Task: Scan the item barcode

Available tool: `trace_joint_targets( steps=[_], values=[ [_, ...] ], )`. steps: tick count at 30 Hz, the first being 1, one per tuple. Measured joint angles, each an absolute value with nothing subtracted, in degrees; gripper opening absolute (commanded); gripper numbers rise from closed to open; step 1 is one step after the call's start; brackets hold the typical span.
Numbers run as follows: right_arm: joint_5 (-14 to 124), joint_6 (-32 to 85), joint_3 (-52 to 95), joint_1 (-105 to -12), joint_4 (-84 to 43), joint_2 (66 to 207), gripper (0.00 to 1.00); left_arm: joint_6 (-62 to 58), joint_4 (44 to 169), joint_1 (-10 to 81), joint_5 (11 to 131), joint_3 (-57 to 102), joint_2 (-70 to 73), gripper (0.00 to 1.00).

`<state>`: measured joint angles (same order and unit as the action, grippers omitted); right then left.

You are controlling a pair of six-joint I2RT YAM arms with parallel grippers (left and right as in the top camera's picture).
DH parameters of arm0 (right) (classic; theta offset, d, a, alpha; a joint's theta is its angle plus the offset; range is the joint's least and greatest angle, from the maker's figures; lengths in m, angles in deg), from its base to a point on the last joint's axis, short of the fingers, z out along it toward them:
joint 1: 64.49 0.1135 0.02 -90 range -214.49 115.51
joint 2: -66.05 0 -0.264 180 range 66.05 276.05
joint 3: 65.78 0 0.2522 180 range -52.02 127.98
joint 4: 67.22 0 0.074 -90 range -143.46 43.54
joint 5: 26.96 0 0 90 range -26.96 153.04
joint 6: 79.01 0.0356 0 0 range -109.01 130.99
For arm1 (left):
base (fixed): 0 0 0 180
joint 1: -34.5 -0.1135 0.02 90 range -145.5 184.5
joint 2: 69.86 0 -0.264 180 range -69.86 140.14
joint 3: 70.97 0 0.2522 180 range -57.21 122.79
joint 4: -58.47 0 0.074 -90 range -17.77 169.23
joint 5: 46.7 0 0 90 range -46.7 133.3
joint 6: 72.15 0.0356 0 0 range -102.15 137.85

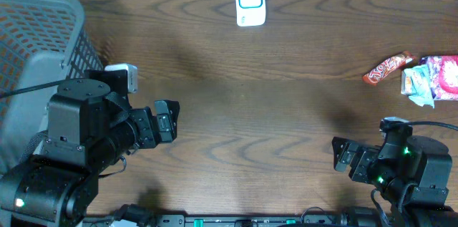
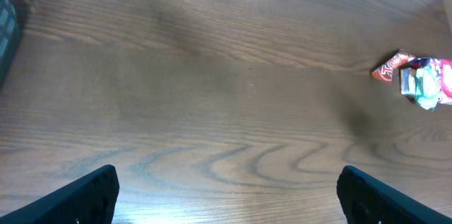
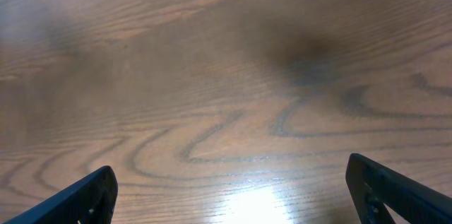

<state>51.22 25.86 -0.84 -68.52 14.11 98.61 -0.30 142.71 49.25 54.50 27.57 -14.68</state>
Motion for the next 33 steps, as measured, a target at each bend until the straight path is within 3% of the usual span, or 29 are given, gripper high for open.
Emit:
trace_joint_targets(
  steps=[18,33],
  values=[
    [52.6,25.8,-1.1,-68.5,14.2,98.4,0.99,-0.3,142.7,49.2,54.5,27.6,-14.7,0.98],
    [51.4,24.1,-24.9,-59.0,-21.3,81.1,0.99,-0.3,142.7,49.2,54.5,27.6,-14.7,0.98]
  ],
)
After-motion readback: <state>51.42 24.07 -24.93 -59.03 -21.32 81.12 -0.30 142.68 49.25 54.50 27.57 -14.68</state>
